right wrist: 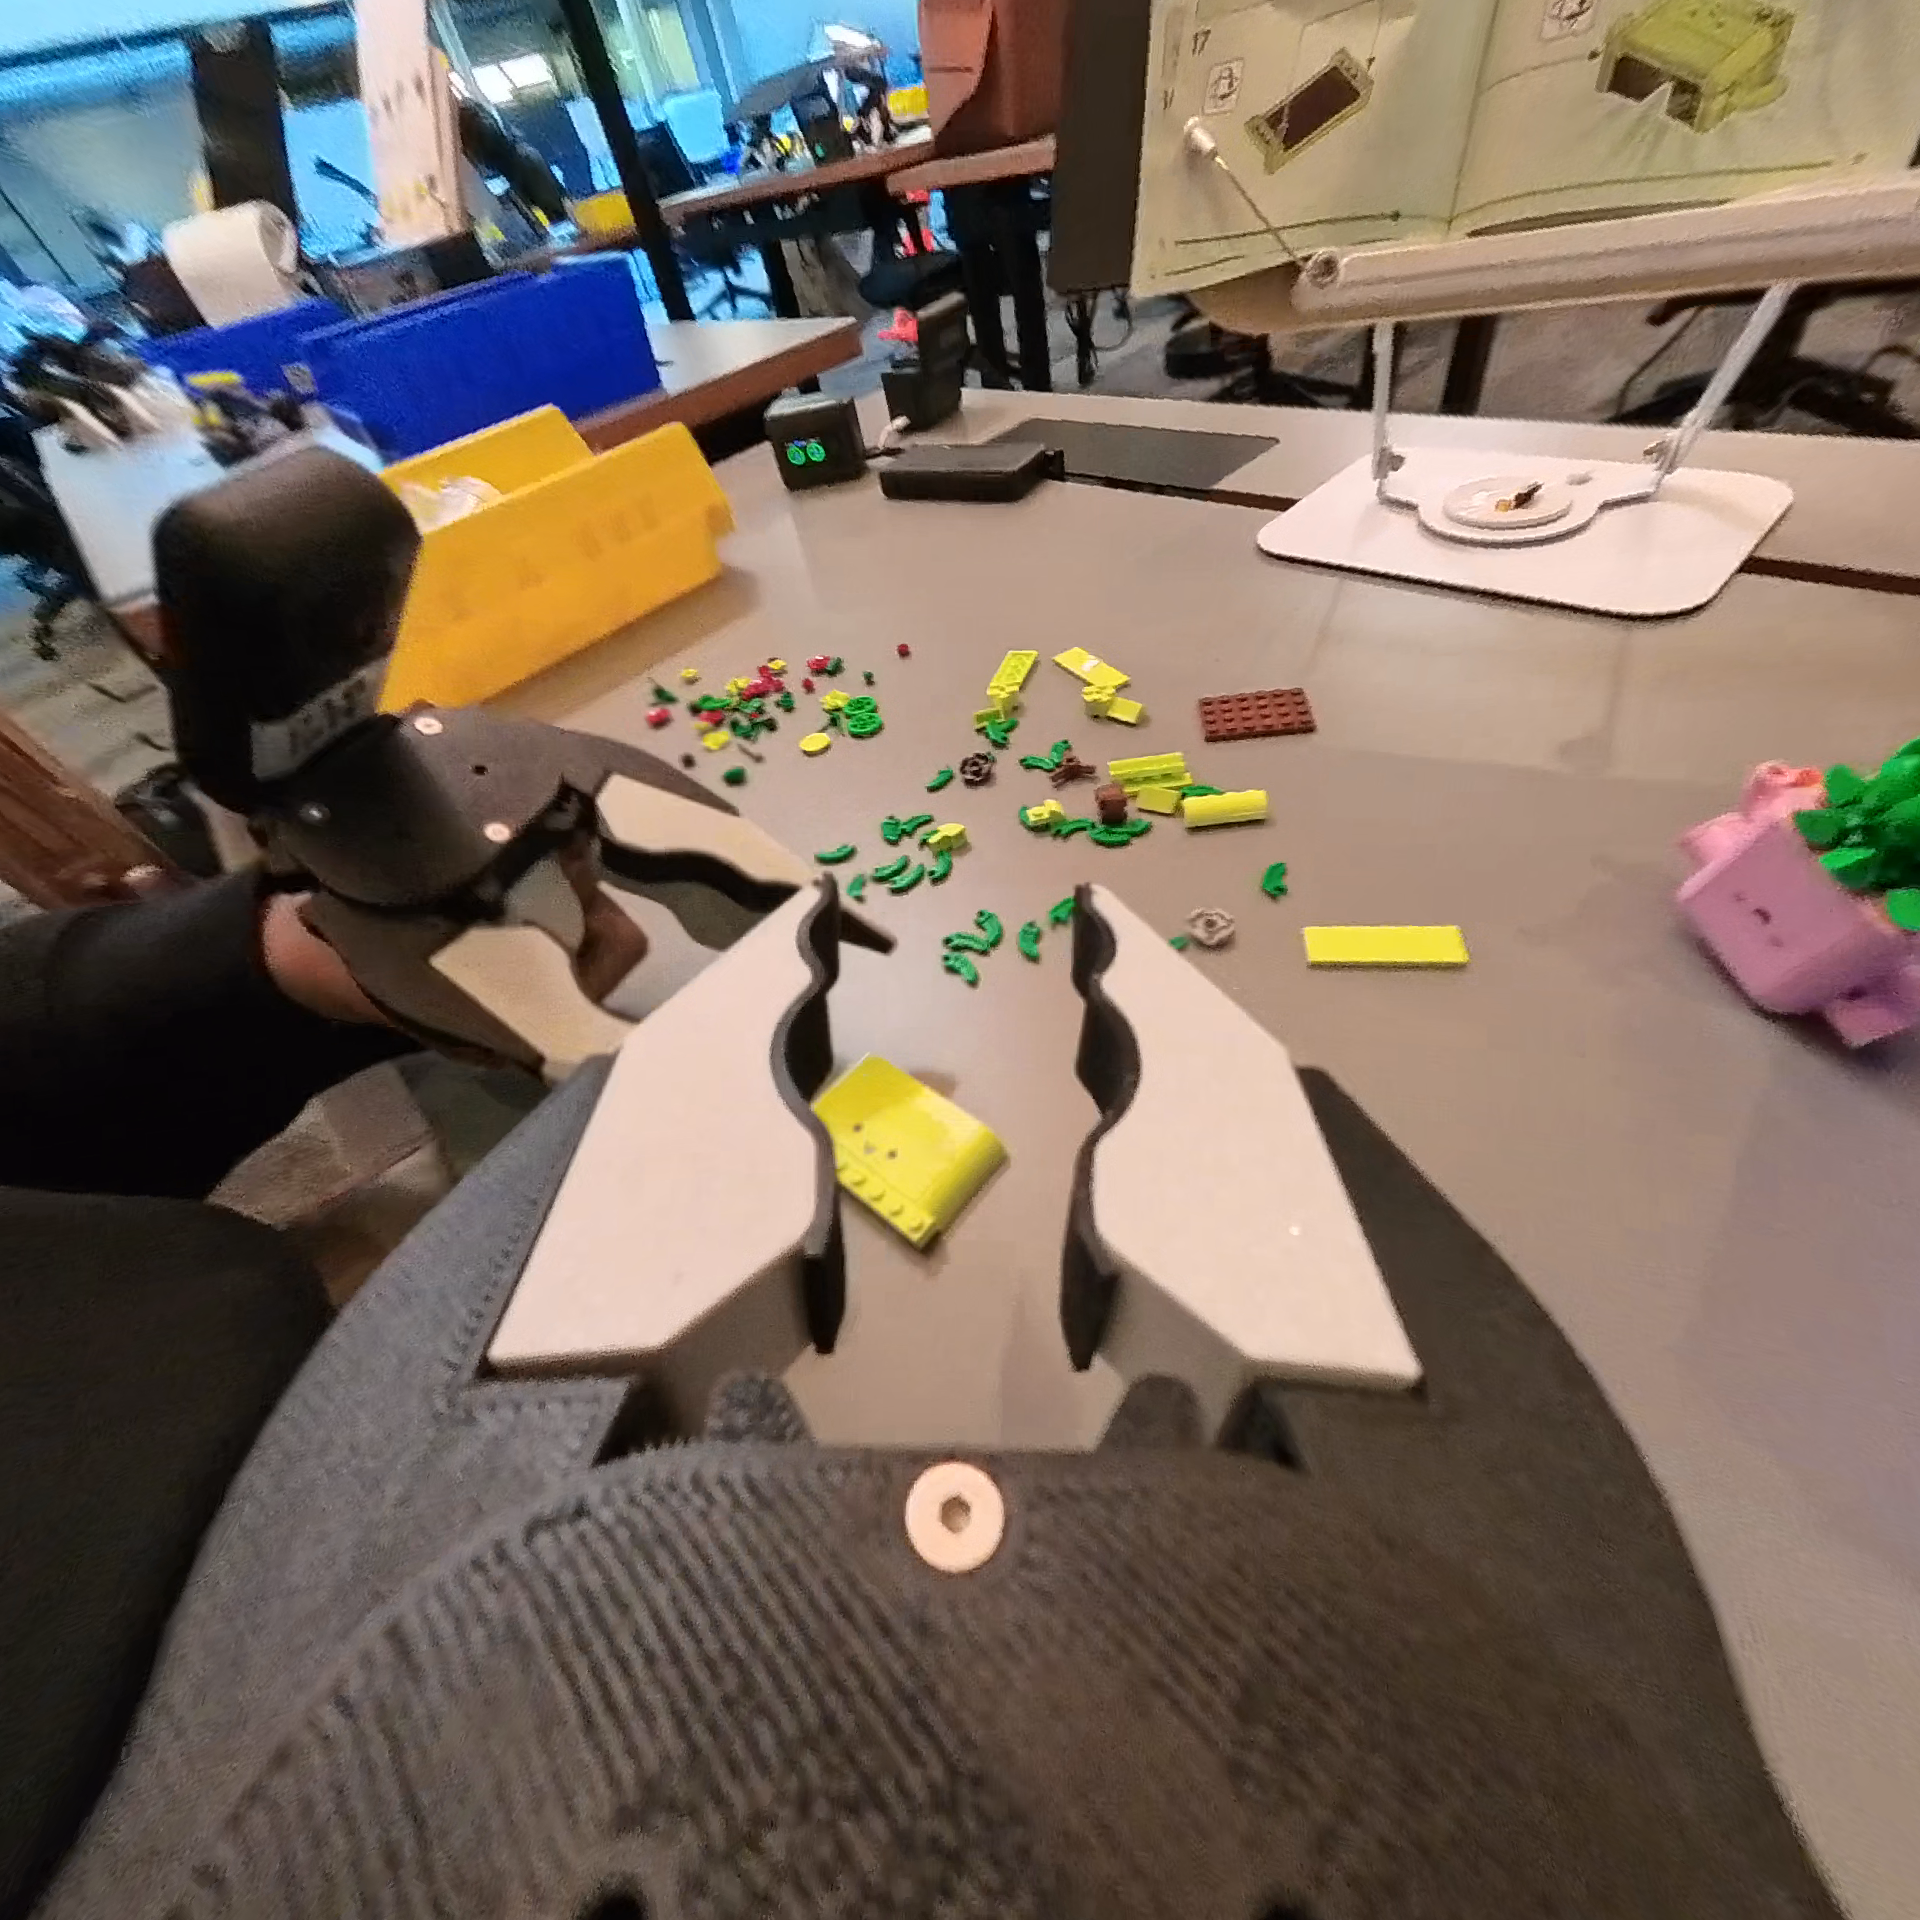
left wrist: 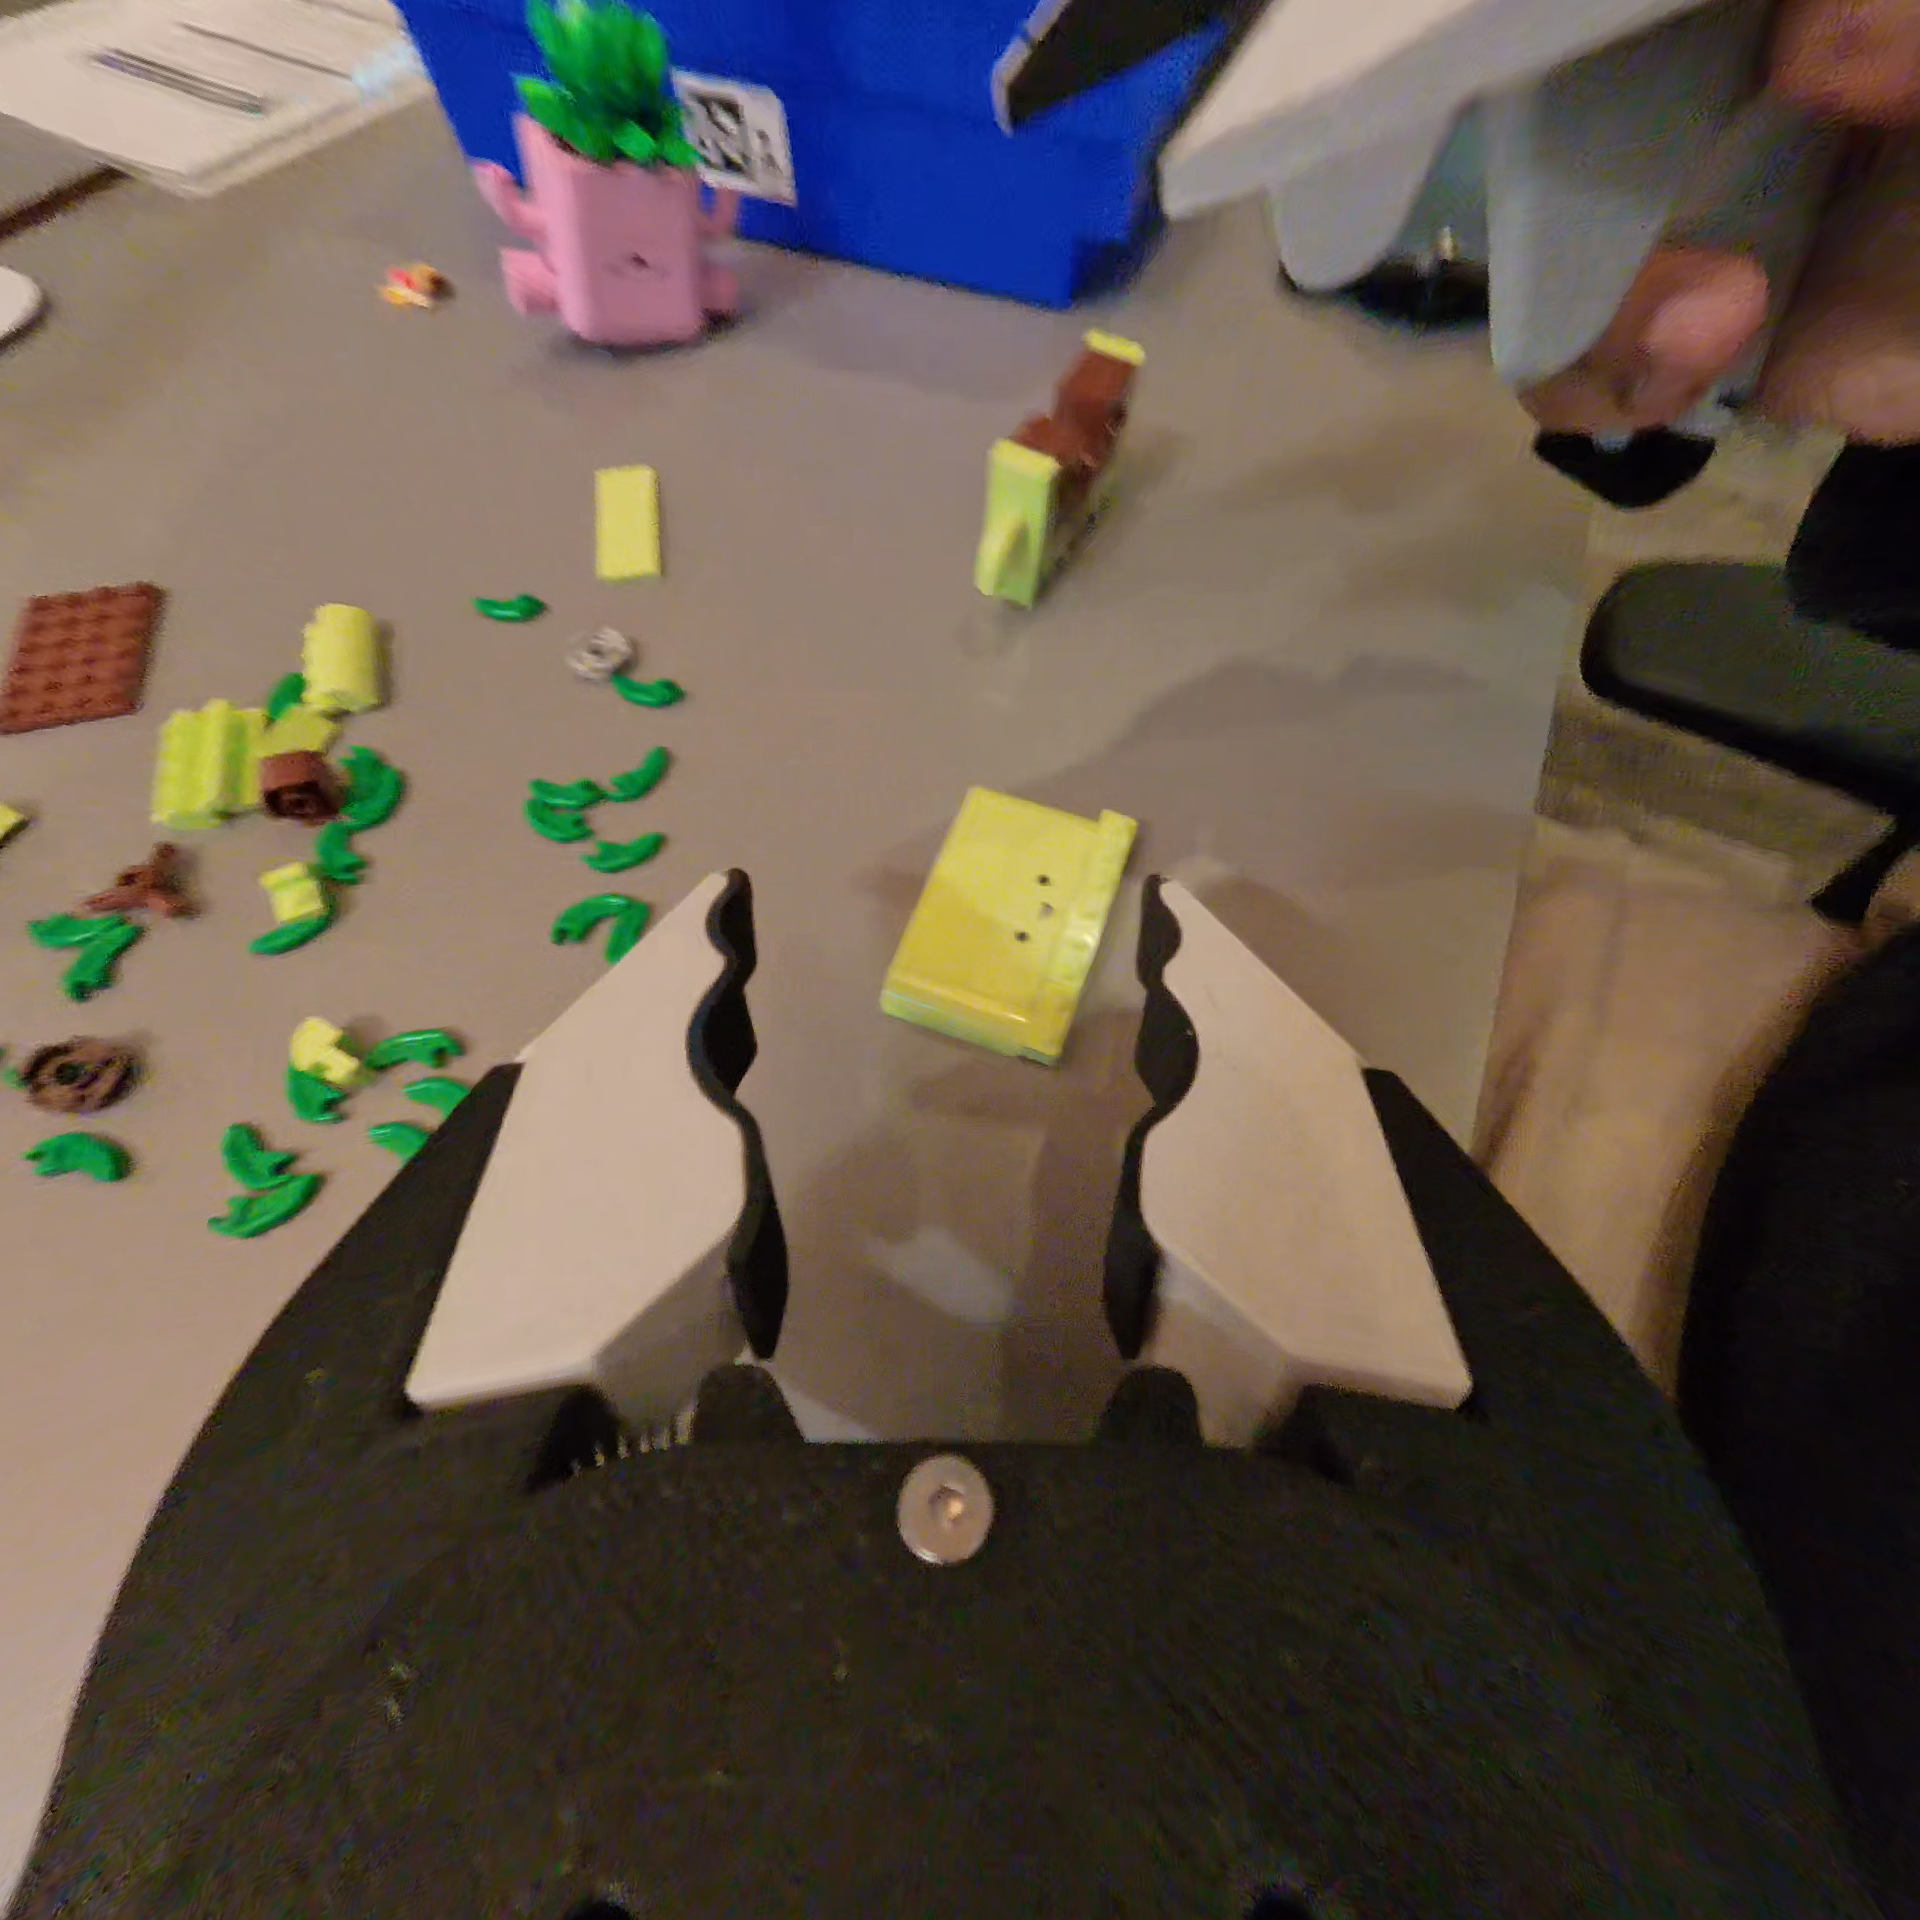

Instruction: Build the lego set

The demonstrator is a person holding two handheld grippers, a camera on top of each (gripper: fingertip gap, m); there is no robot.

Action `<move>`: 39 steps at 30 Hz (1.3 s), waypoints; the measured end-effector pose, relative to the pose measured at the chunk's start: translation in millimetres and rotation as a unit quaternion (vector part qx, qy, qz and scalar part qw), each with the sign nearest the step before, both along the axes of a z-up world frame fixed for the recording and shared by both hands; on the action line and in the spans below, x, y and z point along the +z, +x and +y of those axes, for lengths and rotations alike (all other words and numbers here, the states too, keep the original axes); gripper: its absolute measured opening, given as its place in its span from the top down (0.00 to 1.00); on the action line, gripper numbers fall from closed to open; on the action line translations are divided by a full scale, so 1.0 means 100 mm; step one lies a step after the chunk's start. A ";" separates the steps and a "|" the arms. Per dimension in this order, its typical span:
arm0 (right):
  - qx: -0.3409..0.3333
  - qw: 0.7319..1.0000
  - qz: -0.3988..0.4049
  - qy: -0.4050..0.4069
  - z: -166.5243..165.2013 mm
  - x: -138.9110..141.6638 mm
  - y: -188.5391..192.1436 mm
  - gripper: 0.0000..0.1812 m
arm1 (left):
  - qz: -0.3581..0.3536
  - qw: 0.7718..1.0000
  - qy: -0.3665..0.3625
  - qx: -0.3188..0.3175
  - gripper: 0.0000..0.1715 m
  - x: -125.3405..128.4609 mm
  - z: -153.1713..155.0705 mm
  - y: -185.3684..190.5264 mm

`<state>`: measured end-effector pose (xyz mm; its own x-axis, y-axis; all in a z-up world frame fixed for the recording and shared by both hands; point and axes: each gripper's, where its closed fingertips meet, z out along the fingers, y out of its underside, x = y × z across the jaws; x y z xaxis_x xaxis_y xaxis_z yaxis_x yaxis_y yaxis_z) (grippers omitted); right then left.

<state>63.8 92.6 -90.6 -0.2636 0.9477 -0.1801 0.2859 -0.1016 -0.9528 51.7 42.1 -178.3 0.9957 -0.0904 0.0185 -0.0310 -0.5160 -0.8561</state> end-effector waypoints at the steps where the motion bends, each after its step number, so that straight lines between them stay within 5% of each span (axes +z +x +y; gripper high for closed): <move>1: 0.005 1.000 0.003 -0.012 -0.02 -0.02 0.04 0.76 | 0.012 1.000 -0.014 -0.012 0.55 -0.06 0.00 0.07; 5: 0.030 0.999 0.015 -0.025 -0.07 -0.01 0.11 0.76 | 0.066 0.995 -0.072 -0.020 0.55 -0.24 0.10 0.14; 8: 0.035 0.999 0.014 0.003 -0.05 0.00 0.13 0.76 | 0.069 0.992 -0.108 -0.018 0.67 -0.34 0.18 0.12; 9: 0.036 0.999 0.011 0.014 -0.05 -0.01 0.14 0.76 | 0.052 0.992 -0.109 -0.020 0.77 -0.31 0.20 0.14; 12: 0.033 0.998 -0.003 0.046 0.00 -0.08 0.15 0.75 | -0.042 0.997 -0.059 -0.003 0.77 -0.11 0.27 0.12; 14: 0.025 0.998 -0.005 0.060 0.04 -0.11 0.15 0.75 | -0.164 0.986 0.011 0.009 0.77 0.15 0.29 0.09; 17: 0.025 0.999 0.008 0.038 0.00 -0.08 0.12 0.75 | -0.384 0.902 0.196 -0.039 0.77 0.87 0.14 0.02; 19: 0.044 0.998 0.032 -0.008 -0.13 0.03 0.09 0.75 | -0.449 0.836 0.307 -0.073 0.77 1.27 -0.09 -0.11; 25: 0.132 0.978 0.097 -0.130 -0.70 0.40 0.05 0.67 | -0.455 0.801 0.374 -0.108 0.77 1.50 -0.32 -0.14; 32: 0.141 0.981 0.087 -0.106 -0.90 0.34 -0.05 0.66 | -0.486 0.771 0.387 -0.139 0.77 1.55 -0.34 0.01; 39: 0.147 0.981 0.089 -0.092 -0.90 0.32 0.00 0.77 | -0.486 0.775 0.377 -0.149 0.77 1.50 -0.30 0.11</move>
